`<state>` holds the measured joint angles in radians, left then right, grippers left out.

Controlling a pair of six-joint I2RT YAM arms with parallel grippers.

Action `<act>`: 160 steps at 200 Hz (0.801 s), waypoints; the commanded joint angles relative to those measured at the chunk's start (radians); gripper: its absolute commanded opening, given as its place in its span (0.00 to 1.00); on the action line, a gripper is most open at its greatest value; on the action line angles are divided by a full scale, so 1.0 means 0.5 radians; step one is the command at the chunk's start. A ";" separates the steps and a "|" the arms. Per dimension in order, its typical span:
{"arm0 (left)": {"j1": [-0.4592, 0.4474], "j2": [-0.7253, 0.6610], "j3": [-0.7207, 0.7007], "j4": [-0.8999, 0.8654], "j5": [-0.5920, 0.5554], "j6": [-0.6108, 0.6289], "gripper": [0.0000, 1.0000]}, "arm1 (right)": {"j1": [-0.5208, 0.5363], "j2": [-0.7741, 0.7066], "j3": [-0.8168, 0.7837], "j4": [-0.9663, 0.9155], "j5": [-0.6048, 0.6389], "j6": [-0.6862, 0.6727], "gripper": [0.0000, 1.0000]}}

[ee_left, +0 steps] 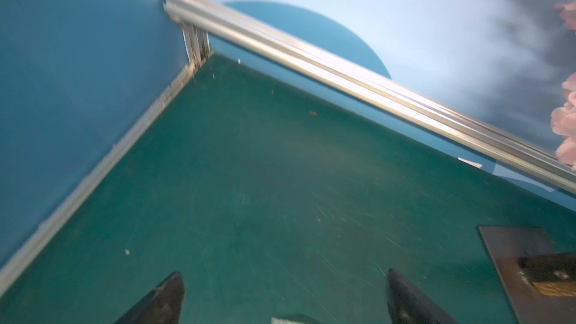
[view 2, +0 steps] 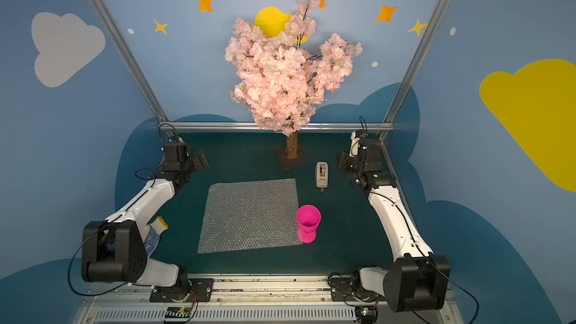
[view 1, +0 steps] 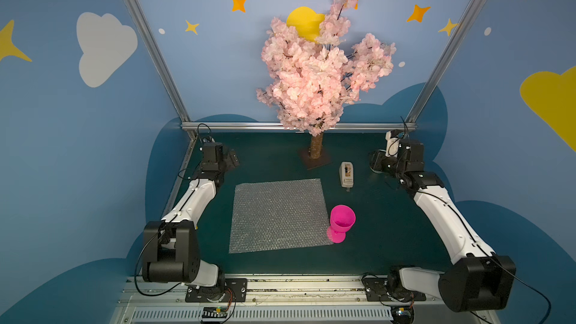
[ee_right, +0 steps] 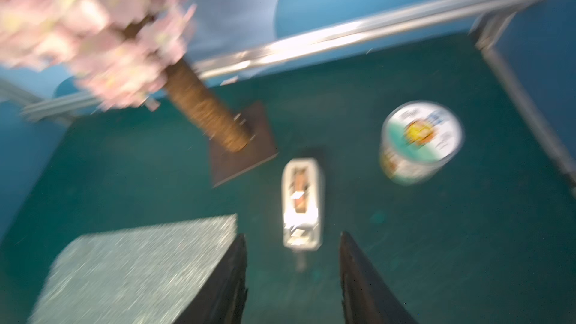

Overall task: Wrap wine glasses in bubble wrap
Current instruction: Pick up the wine glass at the center of the board.

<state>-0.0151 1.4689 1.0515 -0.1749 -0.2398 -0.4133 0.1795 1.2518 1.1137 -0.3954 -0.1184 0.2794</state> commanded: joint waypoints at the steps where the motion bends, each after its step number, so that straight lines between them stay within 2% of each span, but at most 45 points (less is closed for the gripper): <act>1: -0.195 -0.016 0.074 -0.891 -0.015 -0.263 0.99 | 0.199 -0.012 0.034 -0.833 -0.192 0.210 0.47; 17: -0.363 -0.093 0.089 -1.149 -0.126 -0.300 0.99 | 0.349 -0.054 0.096 -1.118 -0.159 0.259 0.48; 42: -0.547 -0.260 0.014 -1.324 -0.167 -0.339 0.99 | 0.518 -0.103 0.177 -1.446 -0.128 0.324 0.50; 70: -0.631 -0.416 -0.113 -1.349 -0.154 -0.360 1.00 | 0.657 -0.155 0.300 -1.723 0.016 0.393 0.49; 97: -0.656 -0.476 -0.165 -1.339 -0.137 -0.350 1.00 | 0.741 -0.210 0.325 -1.876 0.047 0.440 0.47; 118: -0.660 -0.456 -0.139 -1.348 -0.143 -0.316 1.00 | 0.803 -0.238 0.262 -1.906 0.079 0.465 0.47; 160: -0.686 -0.417 -0.103 -1.326 -0.092 -0.296 0.99 | 0.836 -0.210 0.117 -1.684 0.059 0.502 0.46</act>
<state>-0.3450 1.2560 0.9802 -0.8284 -0.2951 -0.5724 0.5861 1.1328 1.1961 -1.2720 -0.1043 0.5053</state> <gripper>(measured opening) 0.994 0.464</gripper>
